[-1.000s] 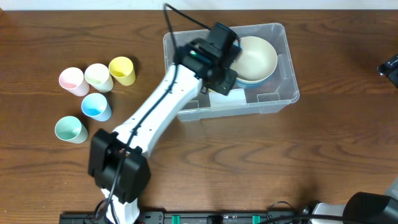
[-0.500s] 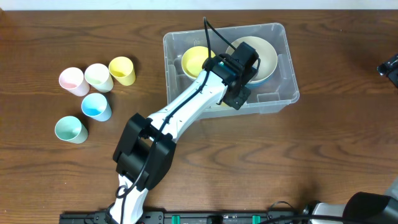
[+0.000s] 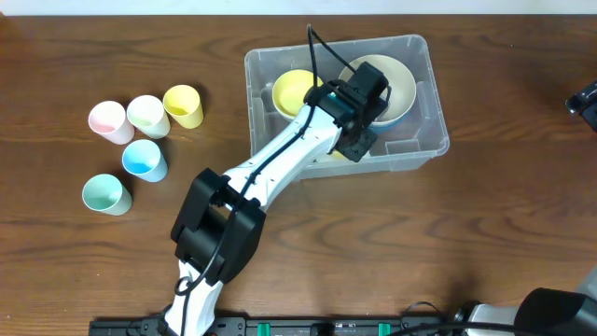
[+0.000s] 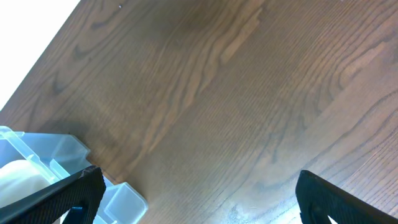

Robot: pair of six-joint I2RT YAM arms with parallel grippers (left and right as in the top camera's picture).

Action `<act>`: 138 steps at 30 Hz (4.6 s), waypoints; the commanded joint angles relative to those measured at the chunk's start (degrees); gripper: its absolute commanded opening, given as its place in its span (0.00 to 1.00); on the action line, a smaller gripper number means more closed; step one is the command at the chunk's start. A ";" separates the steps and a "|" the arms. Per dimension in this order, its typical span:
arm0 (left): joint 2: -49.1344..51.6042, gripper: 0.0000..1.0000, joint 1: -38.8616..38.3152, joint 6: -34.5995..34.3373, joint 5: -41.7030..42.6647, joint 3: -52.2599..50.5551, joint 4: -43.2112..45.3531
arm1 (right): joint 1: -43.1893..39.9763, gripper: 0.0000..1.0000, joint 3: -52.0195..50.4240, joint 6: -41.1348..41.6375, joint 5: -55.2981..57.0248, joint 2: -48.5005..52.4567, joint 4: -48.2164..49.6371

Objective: Pack container
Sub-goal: 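Carry the yellow cup into the container and set it down, then release the cup and move the left gripper back to the cups, then grasp the second yellow cup with the left gripper, then carry the yellow cup over the container and stack it on the first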

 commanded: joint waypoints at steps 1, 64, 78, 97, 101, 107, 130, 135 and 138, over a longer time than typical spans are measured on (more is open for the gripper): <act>0.87 0.49 -0.15 0.35 -0.37 1.11 -0.52 | -0.66 0.99 -0.02 0.66 0.00 0.07 -0.11; 5.66 0.40 38.16 -5.09 -6.29 3.19 -9.31 | -0.66 0.99 -0.02 0.66 0.00 0.07 -0.11; 5.64 0.06 38.16 -5.11 -6.32 3.19 -10.16 | -0.63 0.99 -0.02 0.66 0.00 0.07 -0.11; -13.94 0.06 35.82 -4.74 -1.42 3.54 -18.91 | -0.66 0.99 -0.02 0.66 0.00 0.07 -0.11; -21.20 0.06 32.20 -2.84 1.49 3.54 -18.71 | -0.66 0.99 -0.02 0.66 0.00 0.07 -0.11; -28.26 0.06 22.21 1.64 4.63 3.52 -17.11 | -0.63 0.99 -0.02 0.66 0.00 0.07 -0.11; -10.40 0.06 -1.33 9.53 3.30 3.39 -11.96 | -0.66 0.99 -0.02 0.66 0.00 0.07 -0.11; -8.09 0.06 -1.33 9.55 0.04 3.39 -11.78 | -0.66 0.99 -0.02 0.66 0.00 0.07 -0.11; -7.80 0.06 -1.33 9.55 -1.29 3.39 -11.19 | -0.63 0.99 -0.02 0.66 0.00 0.07 -0.11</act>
